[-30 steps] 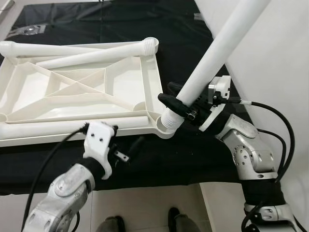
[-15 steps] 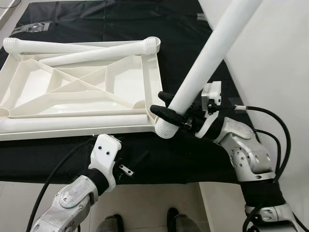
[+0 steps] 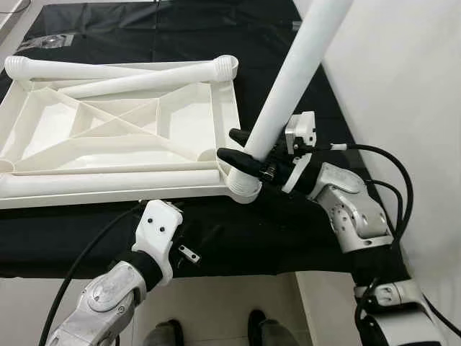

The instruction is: Building children table

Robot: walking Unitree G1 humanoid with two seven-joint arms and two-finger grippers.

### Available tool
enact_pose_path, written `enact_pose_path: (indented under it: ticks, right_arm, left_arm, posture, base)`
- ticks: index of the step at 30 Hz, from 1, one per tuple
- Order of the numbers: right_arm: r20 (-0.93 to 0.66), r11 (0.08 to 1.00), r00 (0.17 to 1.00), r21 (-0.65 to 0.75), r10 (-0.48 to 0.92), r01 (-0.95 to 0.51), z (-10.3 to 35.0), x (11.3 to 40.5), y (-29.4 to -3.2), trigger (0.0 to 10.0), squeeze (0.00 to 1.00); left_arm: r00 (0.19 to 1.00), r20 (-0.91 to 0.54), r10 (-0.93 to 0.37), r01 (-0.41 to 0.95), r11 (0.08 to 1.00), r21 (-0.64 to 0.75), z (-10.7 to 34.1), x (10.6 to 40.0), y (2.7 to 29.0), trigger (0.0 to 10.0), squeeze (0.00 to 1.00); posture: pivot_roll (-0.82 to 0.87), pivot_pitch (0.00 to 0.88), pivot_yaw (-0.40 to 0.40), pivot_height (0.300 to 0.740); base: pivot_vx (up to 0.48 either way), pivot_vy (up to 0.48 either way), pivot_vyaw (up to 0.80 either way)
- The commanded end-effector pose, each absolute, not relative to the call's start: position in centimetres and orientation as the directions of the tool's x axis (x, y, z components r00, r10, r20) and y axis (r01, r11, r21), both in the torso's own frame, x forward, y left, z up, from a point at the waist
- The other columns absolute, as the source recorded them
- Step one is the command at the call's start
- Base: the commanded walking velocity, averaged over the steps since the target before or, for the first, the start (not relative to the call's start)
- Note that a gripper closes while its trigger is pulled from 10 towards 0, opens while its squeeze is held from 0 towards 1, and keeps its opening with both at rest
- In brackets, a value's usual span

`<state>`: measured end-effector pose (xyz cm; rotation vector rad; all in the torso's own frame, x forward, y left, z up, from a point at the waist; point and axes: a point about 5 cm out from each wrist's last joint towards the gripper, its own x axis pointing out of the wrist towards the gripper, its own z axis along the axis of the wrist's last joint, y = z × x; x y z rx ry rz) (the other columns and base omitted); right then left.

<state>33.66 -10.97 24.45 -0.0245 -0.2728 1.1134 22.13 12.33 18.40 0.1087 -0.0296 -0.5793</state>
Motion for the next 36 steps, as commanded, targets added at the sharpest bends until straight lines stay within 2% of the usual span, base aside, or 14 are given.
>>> enact_pose_path:
  ticks: [1,10,15,20,33,36]
  right_arm:
    - [0.146,0.423,0.405,-0.118,0.903,-0.899,22.9,33.8,-10.5,10.0,0.0]
    - [0.05,0.294,0.29,-0.131,0.956,-0.947,22.2,34.2,-10.2,10.0,0.0]
    - [0.034,0.272,0.269,-0.126,0.962,-0.954,22.2,34.5,-10.2,10.0,0.0]
    - [-0.005,0.186,0.187,-0.091,0.982,-0.978,22.0,34.6,-10.2,10.0,0.0]
    - [0.017,0.169,0.168,-0.061,0.986,-0.984,22.9,35.8,-11.1,10.0,0.0]
    - [0.007,0.093,0.093,-0.081,0.996,-0.992,23.2,35.5,-11.1,10.0,0.0]
  left_arm:
    - [0.837,-0.013,-0.547,0.543,0.829,0.135,18.4,21.8,12.6,10.0,0.0]
    - [0.841,-0.001,-0.541,0.536,0.832,0.143,18.9,21.5,12.8,10.0,0.0]
    - [0.84,0.001,-0.542,0.536,0.831,0.145,19.0,21.4,12.7,10.0,0.0]
    - [0.84,0.004,-0.543,0.537,0.831,0.149,19.3,21.1,12.8,10.0,0.0]
    - [0.838,-0.002,-0.546,0.54,0.827,0.154,19.5,20.7,12.9,10.0,0.0]
    - [0.831,-0.006,-0.556,0.55,0.82,0.156,19.6,20.5,12.8,10.0,0.0]
  posture:
    - [0.12,0.38,-0.044,0.74]
    - [0.13,0.401,-0.052,0.74]
    - [0.13,0.404,-0.053,0.74]
    - [0.14,0.414,-0.053,0.74]
    - [0.15,0.418,-0.052,0.74]
    - [0.16,0.419,-0.05,0.74]
  base:
    - [0.0,0.0,0.0]
    - [0.0,0.0,0.0]
    - [0.0,0.0,0.0]
    - [0.0,0.0,0.0]
    - [0.0,0.0,0.0]
    - [0.0,0.0,0.0]
